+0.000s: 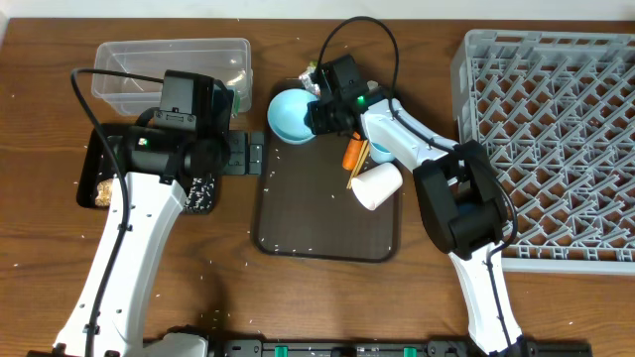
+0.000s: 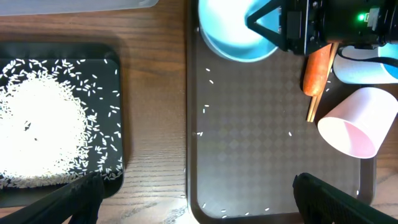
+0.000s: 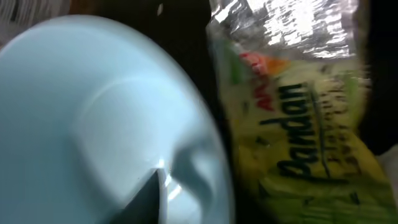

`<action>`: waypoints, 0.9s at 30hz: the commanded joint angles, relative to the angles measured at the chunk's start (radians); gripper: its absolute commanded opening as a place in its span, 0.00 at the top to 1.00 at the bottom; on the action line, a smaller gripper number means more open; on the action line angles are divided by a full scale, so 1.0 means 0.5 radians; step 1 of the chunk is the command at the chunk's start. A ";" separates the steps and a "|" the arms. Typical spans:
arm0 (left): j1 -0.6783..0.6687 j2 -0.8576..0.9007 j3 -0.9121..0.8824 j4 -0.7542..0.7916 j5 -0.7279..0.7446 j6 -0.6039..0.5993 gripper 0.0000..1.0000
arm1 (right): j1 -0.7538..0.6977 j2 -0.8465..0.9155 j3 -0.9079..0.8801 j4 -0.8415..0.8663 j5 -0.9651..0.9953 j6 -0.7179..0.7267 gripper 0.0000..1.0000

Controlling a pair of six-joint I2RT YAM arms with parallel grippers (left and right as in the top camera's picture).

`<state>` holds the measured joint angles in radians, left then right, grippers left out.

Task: Sort waste into correct bins and load items into the dishwasher rack
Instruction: 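Move the right gripper back and grasp the small blue bowl, then carry the small blue bowl right toward the dish rack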

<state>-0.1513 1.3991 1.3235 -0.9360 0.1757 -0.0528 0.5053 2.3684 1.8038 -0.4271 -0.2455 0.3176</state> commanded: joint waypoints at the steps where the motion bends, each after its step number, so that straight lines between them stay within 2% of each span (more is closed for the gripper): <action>1: 0.011 0.011 0.031 -0.005 -0.024 -0.009 0.02 | 0.015 0.009 0.044 -0.007 0.017 0.009 0.98; 10: 0.011 0.011 0.031 -0.005 -0.024 -0.009 0.02 | -0.018 -0.100 0.047 -0.029 0.043 0.053 0.99; 20: 0.010 0.011 0.031 -0.005 -0.024 -0.009 0.02 | -0.162 -0.582 0.047 -0.112 0.259 -0.072 0.99; 23: 0.011 0.011 0.031 -0.005 -0.024 -0.009 0.02 | -0.221 -0.732 0.047 -0.166 0.475 -0.101 0.99; 27: 0.010 0.011 0.031 -0.005 -0.024 -0.009 0.02 | -0.349 -0.889 0.047 -0.294 0.958 -0.188 0.99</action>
<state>-0.1513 1.3991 1.3235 -0.9360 0.1757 -0.0528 0.3779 1.9659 1.8153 -0.5449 0.0116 0.2722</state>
